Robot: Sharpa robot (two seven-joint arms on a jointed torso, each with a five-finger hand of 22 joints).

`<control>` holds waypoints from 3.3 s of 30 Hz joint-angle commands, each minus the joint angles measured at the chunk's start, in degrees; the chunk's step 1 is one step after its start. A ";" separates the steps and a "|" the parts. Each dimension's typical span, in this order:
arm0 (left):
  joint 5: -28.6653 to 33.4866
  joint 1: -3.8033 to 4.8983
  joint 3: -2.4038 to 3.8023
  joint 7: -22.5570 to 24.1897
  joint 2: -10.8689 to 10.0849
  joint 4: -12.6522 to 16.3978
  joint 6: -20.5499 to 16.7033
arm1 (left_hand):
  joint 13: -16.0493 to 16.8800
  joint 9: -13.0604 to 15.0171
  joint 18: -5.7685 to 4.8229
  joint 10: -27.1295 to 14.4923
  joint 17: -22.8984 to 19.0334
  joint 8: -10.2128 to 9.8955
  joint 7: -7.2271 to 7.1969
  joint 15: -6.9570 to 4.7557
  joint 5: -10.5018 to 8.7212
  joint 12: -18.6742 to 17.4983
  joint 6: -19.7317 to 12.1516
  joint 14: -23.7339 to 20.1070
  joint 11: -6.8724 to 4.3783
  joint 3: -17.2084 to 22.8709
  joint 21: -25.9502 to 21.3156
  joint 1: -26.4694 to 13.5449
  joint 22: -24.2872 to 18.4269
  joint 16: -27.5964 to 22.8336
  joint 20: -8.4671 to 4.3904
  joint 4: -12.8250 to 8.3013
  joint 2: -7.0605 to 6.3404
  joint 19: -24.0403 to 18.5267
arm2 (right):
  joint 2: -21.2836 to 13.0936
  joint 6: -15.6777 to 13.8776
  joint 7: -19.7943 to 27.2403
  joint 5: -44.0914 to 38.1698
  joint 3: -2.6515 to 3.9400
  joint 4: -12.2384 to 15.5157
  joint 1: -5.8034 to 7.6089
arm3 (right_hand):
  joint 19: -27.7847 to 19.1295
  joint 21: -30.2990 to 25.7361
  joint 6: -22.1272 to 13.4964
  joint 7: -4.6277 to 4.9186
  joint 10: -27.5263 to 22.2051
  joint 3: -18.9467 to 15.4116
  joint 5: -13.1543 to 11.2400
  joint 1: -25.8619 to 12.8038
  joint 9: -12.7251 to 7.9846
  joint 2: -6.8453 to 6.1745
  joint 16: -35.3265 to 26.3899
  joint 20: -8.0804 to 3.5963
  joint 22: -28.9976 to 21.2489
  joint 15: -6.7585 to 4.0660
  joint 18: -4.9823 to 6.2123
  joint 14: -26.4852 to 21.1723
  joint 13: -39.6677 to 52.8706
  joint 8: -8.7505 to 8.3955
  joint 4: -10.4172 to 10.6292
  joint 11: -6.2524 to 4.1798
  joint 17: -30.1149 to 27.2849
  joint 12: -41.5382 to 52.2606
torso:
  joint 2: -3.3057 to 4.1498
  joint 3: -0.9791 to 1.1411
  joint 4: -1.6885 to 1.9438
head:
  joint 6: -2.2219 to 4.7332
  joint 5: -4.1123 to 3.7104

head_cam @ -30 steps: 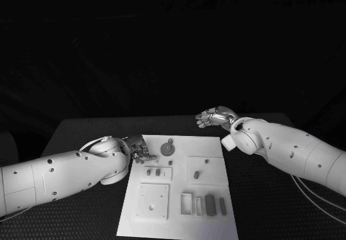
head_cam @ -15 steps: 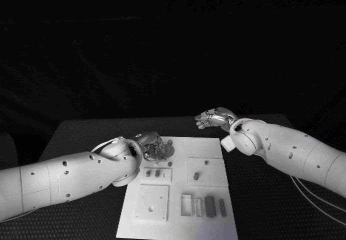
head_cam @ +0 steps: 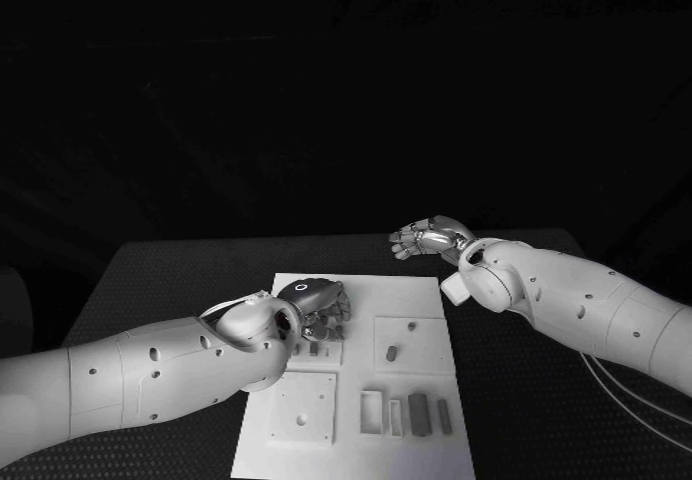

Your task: Assemble the parts on the task board

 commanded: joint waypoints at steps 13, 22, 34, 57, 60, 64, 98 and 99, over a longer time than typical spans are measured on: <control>-3.78 -0.50 0.06 1.93 0.97 -1.94 0.32 | -1.56 -0.33 -0.89 1.95 1.28 -0.19 0.54 -0.92 2.35 -1.89 0.82 2.62 0.11 1.67 0.96 2.07 1.28 3.44 -3.12 -0.09 1.89 2.85 | -0.19 0.81 0.68 -0.11 0.01 0.40 -0.02 | -0.32 -0.31 -0.44 2.15 0.07 -0.21 0.29 -0.49 -0.11 -0.08 0.14 0.01 0.12 0.09 -0.12 -0.47 -0.08 0.28 0.21 0.15 -0.10 -0.29 | -0.08 0.08 0.09 | -0.29 -0.42; -3.88 -0.77 0.06 1.19 1.32 -2.38 1.16 | -2.10 -0.62 -0.89 2.77 1.32 -0.37 0.76 -0.93 5.21 -2.50 1.04 2.77 0.19 2.02 1.10 1.60 1.83 4.59 -3.32 -0.07 1.93 3.05 | -0.20 0.82 0.68 -0.11 0.01 0.46 -0.02 | -0.31 -0.34 -0.43 2.15 0.08 -0.21 0.29 -0.49 -0.13 -0.09 0.15 0.01 0.14 0.09 -0.11 -0.47 -0.08 0.29 0.22 0.15 -0.11 -0.28 | -0.06 0.04 0.10 | -0.42 -0.46; -4.66 -0.79 0.07 0.04 1.97 -3.41 3.87 | -2.32 -0.81 -0.89 3.10 1.29 -0.52 1.58 -0.61 4.03 -2.62 1.02 2.72 0.57 2.50 1.11 1.86 2.09 5.03 -3.45 -0.21 3.01 3.05 | -0.23 0.80 0.69 -0.11 0.01 0.55 -0.02 | -0.30 -0.36 -0.43 2.15 0.08 -0.22 0.29 -0.48 -0.14 -0.09 0.16 0.01 0.16 0.08 -0.11 -0.46 -0.08 0.30 0.22 0.15 -0.13 -0.28 | -0.05 0.04 0.04 | -0.55 -0.55; -4.65 -0.90 0.08 -0.54 2.16 -4.60 3.73 | -2.77 -1.42 -0.88 3.10 1.21 -0.97 1.82 -0.22 3.75 -2.86 0.62 2.74 1.05 3.15 1.06 2.45 2.43 5.69 -3.32 -0.18 4.03 3.09 | -0.26 0.82 0.73 -0.11 0.01 0.55 -0.02 | -0.27 -0.42 -0.43 2.15 0.09 -0.23 0.29 -0.47 -0.17 -0.09 0.20 0.01 0.22 0.08 -0.10 -0.46 -0.08 0.33 0.23 0.15 -0.18 -0.28 | -0.12 0.07 0.10 | -0.62 -0.68; -4.56 -0.90 0.08 -0.20 2.29 -4.52 3.85 | -2.74 -1.46 -0.89 3.52 1.25 -0.88 1.84 -0.27 3.62 -2.67 0.84 2.87 0.99 3.21 1.09 2.47 2.51 5.96 -3.33 -0.15 4.13 3.20 | -0.20 0.83 0.74 -0.11 0.01 0.54 -0.02 | -0.27 -0.43 -0.42 2.14 0.09 -0.23 0.28 -0.48 -0.17 -0.09 0.20 0.01 0.23 0.08 -0.10 -0.46 -0.08 0.33 0.23 0.15 -0.18 -0.28 | -0.11 0.05 0.12 | -0.66 -0.69; -4.25 -0.93 0.08 0.26 2.47 -4.51 4.54 | -2.72 -1.52 -0.88 4.05 1.29 -0.74 1.80 -0.52 3.48 -2.52 1.16 3.00 0.69 3.23 1.16 2.41 2.64 6.31 -3.42 -0.12 4.24 3.39 | -0.13 0.85 0.74 -0.11 0.01 0.52 -0.02 | -0.26 -0.44 -0.42 2.14 0.09 -0.24 0.28 -0.48 -0.18 -0.09 0.20 0.01 0.24 0.08 -0.09 -0.47 -0.08 0.33 0.24 0.15 -0.19 -0.28 | -0.10 0.05 0.12 | -0.65 -0.66; -4.01 -1.68 0.08 0.94 3.56 -5.80 8.34 | -2.77 -1.83 -0.89 6.26 1.65 0.18 1.27 -1.47 2.03 -2.08 3.34 3.81 -0.26 3.63 1.37 2.53 3.50 8.79 -4.01 -0.22 6.33 3.82 | -0.06 0.83 0.77 -0.11 0.01 0.43 -0.02 | -0.24 -0.53 -0.42 2.14 0.10 -0.24 0.28 -0.44 -0.22 -0.06 0.24 0.01 0.31 0.07 -0.08 -0.47 -0.08 0.37 0.23 0.14 -0.25 -0.28 | -0.09 0.02 0.07 | -0.95 -0.76; -4.01 -1.68 0.08 0.91 3.53 -5.83 7.97 | -2.72 -1.81 -0.89 6.64 1.69 0.32 1.27 -1.52 2.05 -1.98 3.66 3.71 -0.31 3.76 1.39 2.67 3.58 8.99 -4.07 -0.23 6.53 3.82 | -0.06 0.83 0.77 -0.11 0.01 0.43 -0.02 | -0.24 -0.53 -0.42 2.14 0.10 -0.23 0.28 -0.44 -0.22 -0.06 0.24 0.01 0.31 0.07 -0.08 -0.47 -0.08 0.37 0.23 0.14 -0.25 -0.27 | -0.10 0.02 0.05 | -0.99 -0.77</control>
